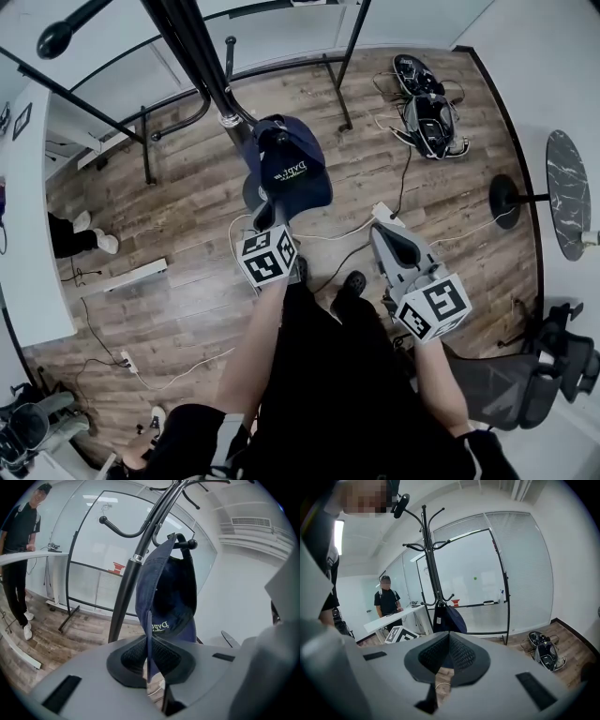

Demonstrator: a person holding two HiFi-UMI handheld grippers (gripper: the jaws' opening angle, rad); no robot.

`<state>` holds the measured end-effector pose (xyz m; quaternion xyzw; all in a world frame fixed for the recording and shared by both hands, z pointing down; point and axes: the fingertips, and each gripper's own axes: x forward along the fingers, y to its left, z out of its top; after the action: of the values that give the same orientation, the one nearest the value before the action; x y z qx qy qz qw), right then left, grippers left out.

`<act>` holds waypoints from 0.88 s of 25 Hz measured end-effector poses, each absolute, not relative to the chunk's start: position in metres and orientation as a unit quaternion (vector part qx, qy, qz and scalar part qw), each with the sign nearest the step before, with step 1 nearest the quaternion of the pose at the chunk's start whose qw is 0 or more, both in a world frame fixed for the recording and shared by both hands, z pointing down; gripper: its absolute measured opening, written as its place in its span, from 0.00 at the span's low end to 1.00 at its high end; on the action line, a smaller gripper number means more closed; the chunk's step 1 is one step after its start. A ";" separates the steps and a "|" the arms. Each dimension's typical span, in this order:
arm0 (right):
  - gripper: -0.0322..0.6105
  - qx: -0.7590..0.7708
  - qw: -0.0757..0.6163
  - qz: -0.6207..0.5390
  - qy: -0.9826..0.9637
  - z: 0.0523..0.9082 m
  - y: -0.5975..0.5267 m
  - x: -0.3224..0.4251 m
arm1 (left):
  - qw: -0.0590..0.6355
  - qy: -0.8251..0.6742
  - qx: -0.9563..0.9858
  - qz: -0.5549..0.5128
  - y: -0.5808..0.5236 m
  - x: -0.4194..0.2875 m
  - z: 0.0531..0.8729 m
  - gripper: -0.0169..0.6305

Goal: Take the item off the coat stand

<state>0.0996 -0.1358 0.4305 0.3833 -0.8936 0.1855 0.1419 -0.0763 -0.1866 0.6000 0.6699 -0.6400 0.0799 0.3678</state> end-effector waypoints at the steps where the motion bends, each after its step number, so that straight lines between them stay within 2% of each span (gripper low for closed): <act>1: 0.10 0.385 0.141 0.185 -0.893 0.430 -0.135 0.099 | 0.368 -0.638 0.672 0.080 -0.185 -0.075 0.599 0.07; 22: 0.10 0.408 0.107 0.195 -0.885 0.425 -0.130 0.095 | 0.359 -0.580 0.724 0.100 -0.154 -0.048 0.585 0.07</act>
<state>0.0954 -0.1299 0.4249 0.4082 -0.8854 0.1948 0.1075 -0.0480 -0.1540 0.5853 0.7240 -0.5805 0.0997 0.3590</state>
